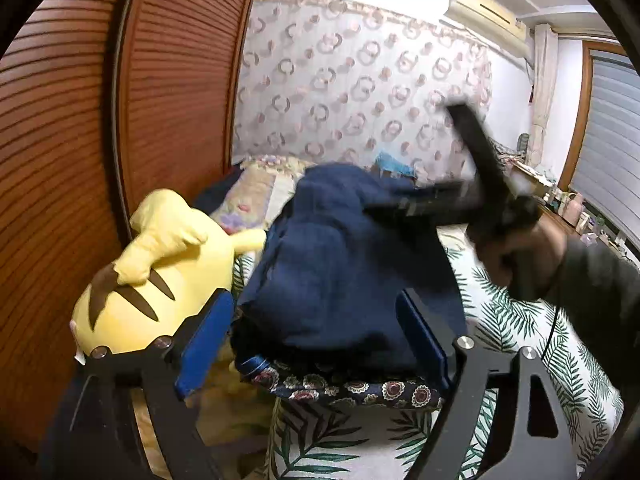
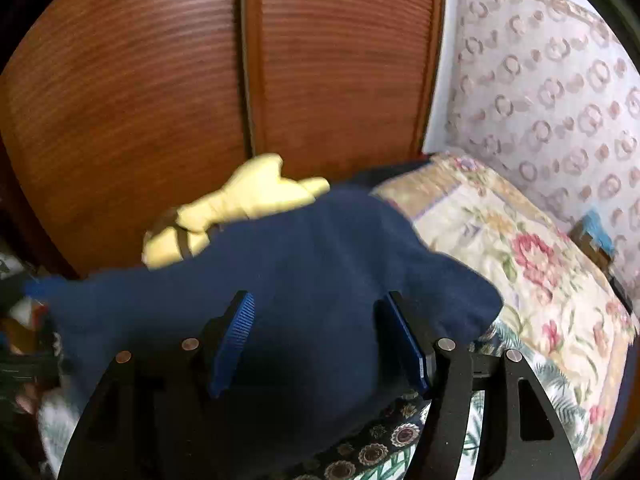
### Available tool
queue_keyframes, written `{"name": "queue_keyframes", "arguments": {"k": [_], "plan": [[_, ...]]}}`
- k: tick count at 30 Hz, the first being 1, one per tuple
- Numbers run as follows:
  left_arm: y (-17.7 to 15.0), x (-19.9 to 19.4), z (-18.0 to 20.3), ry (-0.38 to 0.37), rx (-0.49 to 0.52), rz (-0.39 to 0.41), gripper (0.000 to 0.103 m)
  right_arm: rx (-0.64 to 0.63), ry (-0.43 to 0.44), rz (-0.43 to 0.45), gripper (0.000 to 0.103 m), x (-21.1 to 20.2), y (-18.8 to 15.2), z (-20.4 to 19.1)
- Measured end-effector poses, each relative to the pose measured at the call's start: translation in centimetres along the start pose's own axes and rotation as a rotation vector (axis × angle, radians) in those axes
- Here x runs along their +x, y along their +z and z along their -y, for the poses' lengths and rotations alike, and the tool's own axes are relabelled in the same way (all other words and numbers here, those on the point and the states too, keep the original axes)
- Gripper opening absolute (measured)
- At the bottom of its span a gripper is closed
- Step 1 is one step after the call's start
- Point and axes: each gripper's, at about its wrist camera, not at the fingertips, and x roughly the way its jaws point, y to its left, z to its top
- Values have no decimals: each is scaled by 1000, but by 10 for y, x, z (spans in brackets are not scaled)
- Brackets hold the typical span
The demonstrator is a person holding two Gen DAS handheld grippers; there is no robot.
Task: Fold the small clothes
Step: 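Lower the folded shirt onto the patterned cloth and open both tools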
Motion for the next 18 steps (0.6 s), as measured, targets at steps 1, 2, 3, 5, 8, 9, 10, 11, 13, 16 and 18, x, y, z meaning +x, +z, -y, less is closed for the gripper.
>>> {"name": "queue_keyframes", "arguments": {"k": [1,2,3,5,8,9,10,11,13,16,18], "plan": [[1,-2,1,10,3,2,86,9,0,-2,68,10,-4,3],[2,-3,2,13,8,5,87,36,13,7,69,16,-7,9],[2,-6,4,8,15,10,87,66,28,26,69,18,-8,13],[4,-10,8,-6,23,10,87,101,37,52,68,13,-5,20],[5,-16,16,-1,42,11,87,141,16,114,68,-6,-15,15],[5,-20,21,15,57,18,87,152,-1,123,68,-14,-17,13],[5,-22,25,18,68,21,87,159,-11,131,68,-20,-20,10],[5,-25,28,17,76,25,87,163,-29,142,68,-31,-27,3],[5,-32,34,-3,85,36,87,166,-108,180,68,-62,-44,-12],[5,-41,46,-22,103,51,87,184,-174,216,68,-98,-66,-26],[4,-45,58,-27,116,57,87,197,-224,224,68,-124,-83,-37]]}}
